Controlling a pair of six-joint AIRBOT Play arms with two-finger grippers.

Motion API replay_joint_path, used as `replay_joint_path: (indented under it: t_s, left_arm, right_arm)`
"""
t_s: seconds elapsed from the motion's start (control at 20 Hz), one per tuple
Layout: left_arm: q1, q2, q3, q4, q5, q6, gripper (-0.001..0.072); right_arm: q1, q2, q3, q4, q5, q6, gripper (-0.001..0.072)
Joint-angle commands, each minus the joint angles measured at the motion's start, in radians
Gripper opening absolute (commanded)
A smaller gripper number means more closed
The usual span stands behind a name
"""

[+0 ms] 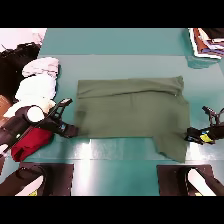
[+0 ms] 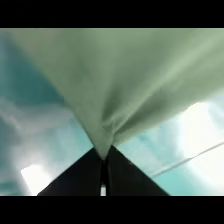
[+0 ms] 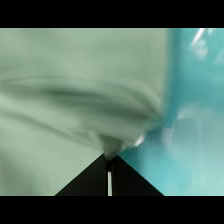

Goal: Fold the shirts.

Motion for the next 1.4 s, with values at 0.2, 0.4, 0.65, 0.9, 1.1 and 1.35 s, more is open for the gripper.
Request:
replay_joint_path:
  t_s: [0.2,0.4,0.65,0.9,1.1,1.35]
  left_arm:
    - [0.002,0.237,0.005,0.092,-0.108,-0.072,0.0024]
    - [0.002,0.159,0.077,0.091,0.093,-0.104,0.0023]
    - [0.002,-0.106,0.285,0.098,0.298,-0.102,0.0024]
    - [0.021,-0.388,0.503,0.107,0.329,-0.105,0.0024]
    - [0.098,-0.484,0.578,0.100,0.385,-0.121,0.0024]
    - [0.103,-0.485,0.578,0.095,0.449,-0.111,0.0320]
  right_arm:
    - [0.004,0.389,0.014,-0.003,0.180,0.075,0.0020]
    - [0.035,0.283,0.174,0.066,0.068,0.075,0.0020]
    - [0.206,-0.117,0.444,0.066,-0.093,0.075,0.0020]
    - [0.272,-0.521,0.782,0.076,-0.106,0.075,0.0021]
    - [0.275,-0.693,0.977,0.100,-0.103,0.075,0.0021]
    - [0.275,-0.796,1.139,0.104,-0.082,0.076,0.0429]
